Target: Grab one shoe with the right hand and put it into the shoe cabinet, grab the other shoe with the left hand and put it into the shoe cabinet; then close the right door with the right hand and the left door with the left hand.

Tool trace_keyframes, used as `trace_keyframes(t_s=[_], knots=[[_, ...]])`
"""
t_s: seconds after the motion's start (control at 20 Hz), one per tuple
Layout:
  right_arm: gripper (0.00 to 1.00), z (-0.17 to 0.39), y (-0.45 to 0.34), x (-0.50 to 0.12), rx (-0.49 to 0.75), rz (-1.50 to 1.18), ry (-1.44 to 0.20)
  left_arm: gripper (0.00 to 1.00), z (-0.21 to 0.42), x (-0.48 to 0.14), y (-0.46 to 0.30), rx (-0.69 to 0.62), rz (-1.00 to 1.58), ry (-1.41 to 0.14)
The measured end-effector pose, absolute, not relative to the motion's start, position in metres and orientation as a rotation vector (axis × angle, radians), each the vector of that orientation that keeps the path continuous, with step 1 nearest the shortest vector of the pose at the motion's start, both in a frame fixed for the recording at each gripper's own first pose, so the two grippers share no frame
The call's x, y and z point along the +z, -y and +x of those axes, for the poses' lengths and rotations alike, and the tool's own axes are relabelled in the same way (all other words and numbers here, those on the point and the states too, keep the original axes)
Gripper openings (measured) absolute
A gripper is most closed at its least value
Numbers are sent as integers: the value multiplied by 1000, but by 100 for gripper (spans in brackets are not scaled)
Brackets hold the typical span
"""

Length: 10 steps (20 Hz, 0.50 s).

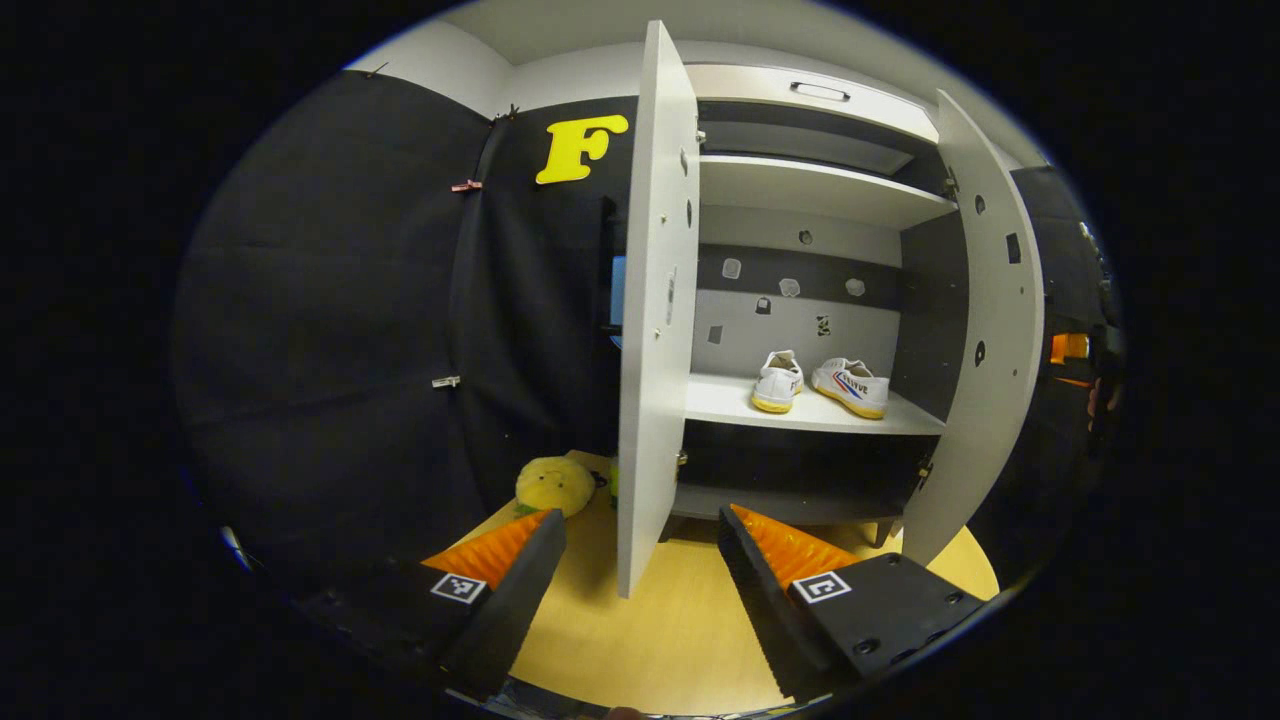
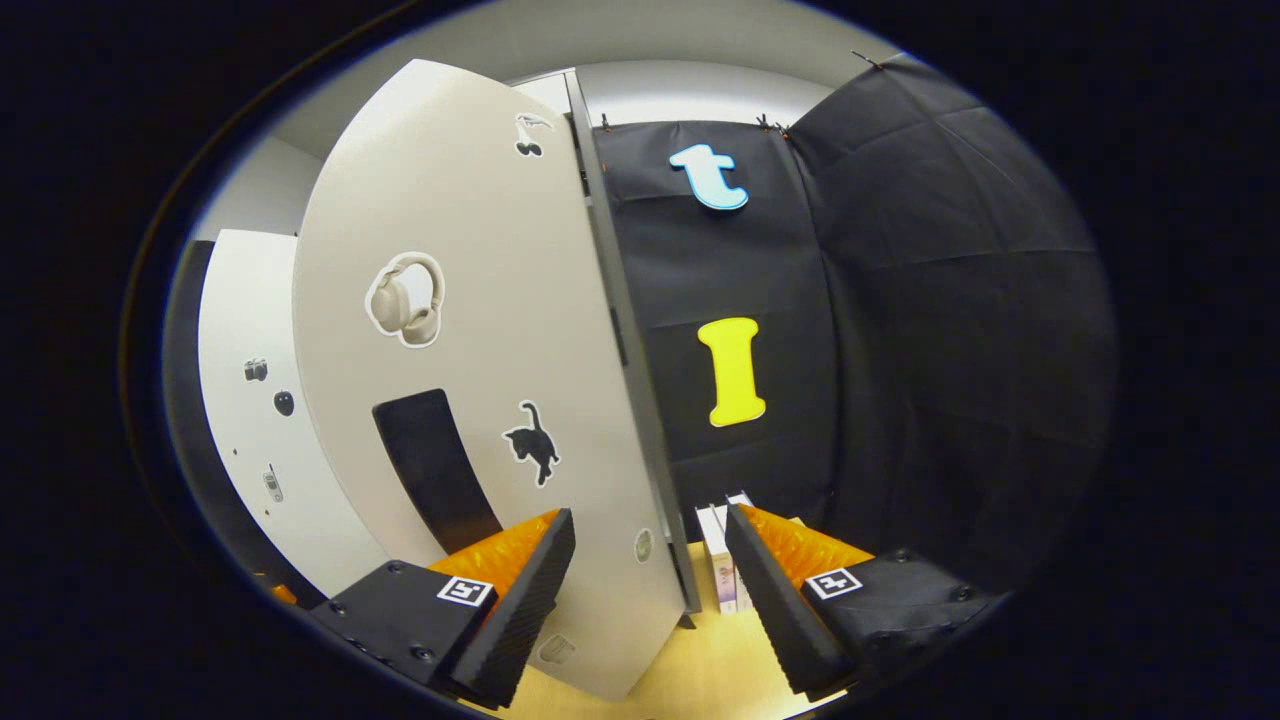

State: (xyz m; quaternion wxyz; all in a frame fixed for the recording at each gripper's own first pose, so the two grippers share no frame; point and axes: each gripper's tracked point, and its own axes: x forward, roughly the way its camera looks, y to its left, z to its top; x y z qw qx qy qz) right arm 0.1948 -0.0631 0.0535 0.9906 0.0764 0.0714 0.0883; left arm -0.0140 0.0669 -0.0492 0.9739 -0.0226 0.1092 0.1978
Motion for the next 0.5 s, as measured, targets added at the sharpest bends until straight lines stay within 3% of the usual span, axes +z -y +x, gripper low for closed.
trace_keyframes(t_s=[0.3,0.5], knots=[[98,203,-44,28,254,206,-195,95,-34,-51,-116,422,-62,-225],[97,183,-55,22,235,142,-149,95,-41,-46,-149,437,-63,-199]])
